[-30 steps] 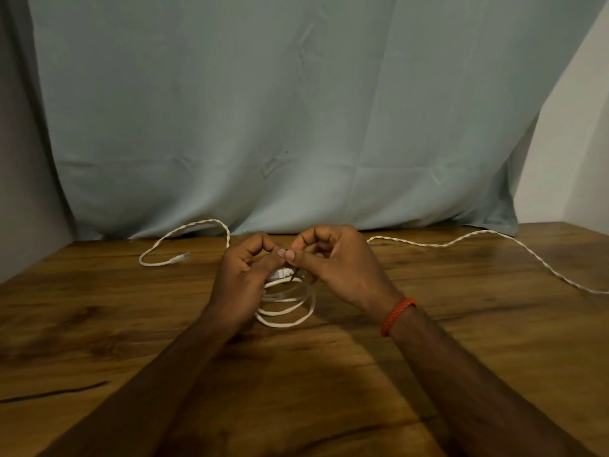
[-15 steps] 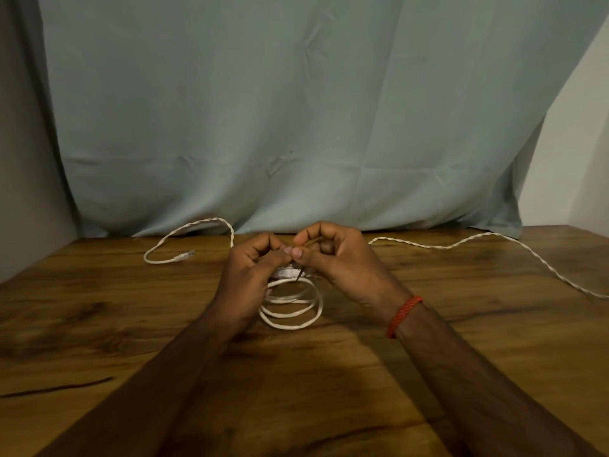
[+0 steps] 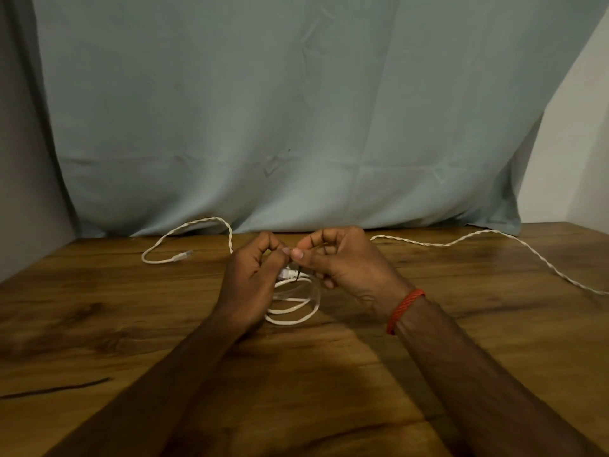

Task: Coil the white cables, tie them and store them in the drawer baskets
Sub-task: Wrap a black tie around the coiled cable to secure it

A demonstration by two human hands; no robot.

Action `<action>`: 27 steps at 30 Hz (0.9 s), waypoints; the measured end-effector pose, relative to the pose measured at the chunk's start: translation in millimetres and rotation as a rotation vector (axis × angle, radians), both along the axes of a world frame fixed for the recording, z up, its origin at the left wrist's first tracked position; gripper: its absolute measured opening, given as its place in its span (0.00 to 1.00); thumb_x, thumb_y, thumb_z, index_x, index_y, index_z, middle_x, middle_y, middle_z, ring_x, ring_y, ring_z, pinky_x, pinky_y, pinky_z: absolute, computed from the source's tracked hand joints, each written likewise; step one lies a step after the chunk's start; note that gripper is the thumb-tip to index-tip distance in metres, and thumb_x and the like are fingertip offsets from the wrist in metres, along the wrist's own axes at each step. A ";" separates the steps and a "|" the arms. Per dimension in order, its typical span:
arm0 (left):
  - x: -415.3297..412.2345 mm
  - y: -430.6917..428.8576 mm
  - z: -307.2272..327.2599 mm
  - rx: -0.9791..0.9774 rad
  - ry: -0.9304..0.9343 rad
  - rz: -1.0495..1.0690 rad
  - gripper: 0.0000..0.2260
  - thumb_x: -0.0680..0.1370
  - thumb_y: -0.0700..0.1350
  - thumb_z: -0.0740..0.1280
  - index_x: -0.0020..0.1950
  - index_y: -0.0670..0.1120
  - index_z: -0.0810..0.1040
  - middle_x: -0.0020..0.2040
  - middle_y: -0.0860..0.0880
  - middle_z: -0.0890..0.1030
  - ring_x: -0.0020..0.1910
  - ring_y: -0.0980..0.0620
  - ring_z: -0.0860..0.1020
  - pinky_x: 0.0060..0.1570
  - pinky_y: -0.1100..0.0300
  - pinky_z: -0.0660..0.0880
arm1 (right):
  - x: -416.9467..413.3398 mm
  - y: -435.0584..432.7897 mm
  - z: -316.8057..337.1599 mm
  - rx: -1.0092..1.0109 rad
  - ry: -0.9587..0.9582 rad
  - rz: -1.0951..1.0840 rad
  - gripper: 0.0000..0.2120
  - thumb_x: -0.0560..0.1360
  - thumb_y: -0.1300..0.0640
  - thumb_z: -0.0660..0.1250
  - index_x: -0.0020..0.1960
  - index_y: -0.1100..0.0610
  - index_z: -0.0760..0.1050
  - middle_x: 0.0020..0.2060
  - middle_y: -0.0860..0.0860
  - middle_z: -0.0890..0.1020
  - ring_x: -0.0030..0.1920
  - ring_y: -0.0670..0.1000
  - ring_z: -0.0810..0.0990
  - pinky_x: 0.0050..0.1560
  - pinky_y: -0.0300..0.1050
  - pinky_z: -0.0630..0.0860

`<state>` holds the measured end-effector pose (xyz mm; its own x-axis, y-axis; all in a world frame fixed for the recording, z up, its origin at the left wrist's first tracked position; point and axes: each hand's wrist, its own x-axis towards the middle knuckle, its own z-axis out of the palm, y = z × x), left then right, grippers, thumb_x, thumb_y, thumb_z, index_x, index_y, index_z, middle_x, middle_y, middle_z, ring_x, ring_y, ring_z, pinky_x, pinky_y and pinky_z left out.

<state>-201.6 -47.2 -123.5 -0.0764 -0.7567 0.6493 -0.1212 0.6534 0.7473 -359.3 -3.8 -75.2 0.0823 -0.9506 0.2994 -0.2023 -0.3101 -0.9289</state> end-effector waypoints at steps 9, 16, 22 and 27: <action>1.4 0.2 2.2 -0.081 0.054 0.198 0.14 0.75 0.54 0.59 0.41 0.43 0.73 0.36 0.40 0.77 0.36 0.40 0.75 0.37 0.43 0.72 | 1.3 3.3 2.7 0.061 -0.023 -0.011 0.06 0.71 0.59 0.77 0.44 0.62 0.84 0.23 0.48 0.77 0.22 0.43 0.69 0.24 0.34 0.68; 3.8 -6.1 -0.9 -0.064 0.088 0.271 0.12 0.76 0.51 0.59 0.40 0.43 0.71 0.32 0.47 0.72 0.32 0.51 0.68 0.33 0.48 0.67 | 5.1 4.0 -0.1 -0.008 0.161 0.030 0.05 0.72 0.58 0.77 0.43 0.60 0.84 0.30 0.51 0.80 0.25 0.40 0.68 0.28 0.32 0.67; 1.1 -4.8 1.4 -0.117 0.082 0.317 0.08 0.76 0.45 0.61 0.38 0.53 0.68 0.31 0.54 0.70 0.30 0.59 0.68 0.33 0.55 0.64 | 4.5 3.0 1.2 -0.060 0.267 0.065 0.05 0.73 0.58 0.76 0.40 0.57 0.82 0.33 0.56 0.77 0.27 0.43 0.67 0.27 0.32 0.65; 1.9 -7.1 -1.2 -0.110 0.091 0.299 0.07 0.77 0.46 0.62 0.38 0.54 0.69 0.31 0.57 0.72 0.31 0.59 0.69 0.34 0.56 0.66 | 4.9 2.8 -0.4 -0.107 0.332 0.075 0.05 0.75 0.58 0.74 0.42 0.58 0.82 0.32 0.54 0.76 0.31 0.47 0.69 0.33 0.38 0.68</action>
<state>-199.7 -54.3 -124.7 0.2003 -0.6618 0.7224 -0.2561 0.6763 0.6907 -354.4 -1.0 -75.6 0.2598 -0.9029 0.3423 -0.4610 -0.4275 -0.7777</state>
